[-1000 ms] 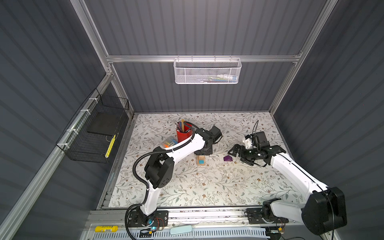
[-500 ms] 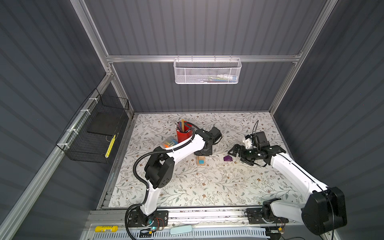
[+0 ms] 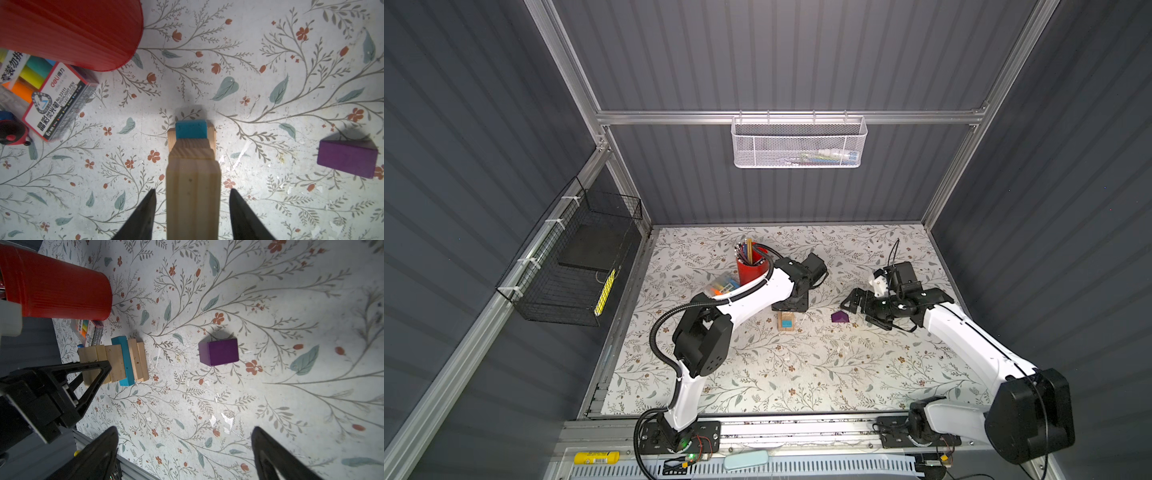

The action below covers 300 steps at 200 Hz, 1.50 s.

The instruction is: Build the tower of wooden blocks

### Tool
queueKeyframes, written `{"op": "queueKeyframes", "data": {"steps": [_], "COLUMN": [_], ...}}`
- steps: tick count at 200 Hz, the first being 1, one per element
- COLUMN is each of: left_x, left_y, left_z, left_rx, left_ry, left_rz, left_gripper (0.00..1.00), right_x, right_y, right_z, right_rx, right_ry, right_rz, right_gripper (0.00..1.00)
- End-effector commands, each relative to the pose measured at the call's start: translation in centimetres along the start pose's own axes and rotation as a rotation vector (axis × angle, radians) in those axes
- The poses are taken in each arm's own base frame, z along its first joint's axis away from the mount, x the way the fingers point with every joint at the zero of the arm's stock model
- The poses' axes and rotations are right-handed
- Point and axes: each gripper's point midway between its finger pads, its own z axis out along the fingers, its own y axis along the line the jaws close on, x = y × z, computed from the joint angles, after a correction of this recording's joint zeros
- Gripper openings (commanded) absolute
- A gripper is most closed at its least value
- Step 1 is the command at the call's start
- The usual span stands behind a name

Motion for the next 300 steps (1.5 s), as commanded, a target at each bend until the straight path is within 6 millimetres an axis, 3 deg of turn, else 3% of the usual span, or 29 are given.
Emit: {"op": "queueKeyframes", "data": {"steps": [1,65,87,112,116,127,170,207,300], "left_x": [-1.6,-3.1,-2.9,-2.8,-2.1,-1.8,-1.4,-1.2,-0.9], "left_y": [0.9,2.5,3.0,3.3,3.6,4.0,4.9,5.3,5.8], "left_z": [-3.4,-8.3,-9.0,-9.9,-9.1,-9.2,-9.1,-9.1,-8.8], "left_rx": [0.032,0.121,0.152,0.203,0.19,0.196,0.194,0.18,0.171], "left_ry": [-0.08,-0.275,-0.322,-0.375,-0.363,-0.38,-0.412,-0.416,-0.417], "left_rz": [-0.03,-0.072,-0.076,-0.074,-0.065,-0.07,-0.081,-0.091,-0.109], "left_gripper": [0.62,0.74,0.78,0.83,0.84,0.87,0.98,1.0,1.0], "right_x": [-1.7,-5.6,-6.9,-6.9,-6.9,-7.0,-6.1,-5.4,-0.8], "right_y": [0.4,1.1,1.2,1.8,1.8,1.6,1.1,1.0,-1.0], "right_z": [-0.2,3.9,5.5,7.7,7.8,8.5,10.9,12.0,11.3], "right_rx": [0.018,0.017,0.022,-0.029,-0.028,-0.019,-0.019,-0.017,0.026], "right_ry": [-0.03,-0.019,-0.006,0.035,0.034,0.037,0.097,0.103,0.179], "right_rz": [-0.057,-0.122,-0.118,-0.118,-0.122,-0.126,-0.132,-0.155,-0.165], "right_gripper": [0.99,0.99,0.99,0.99,0.99,0.99,0.99,0.97,0.84]}}
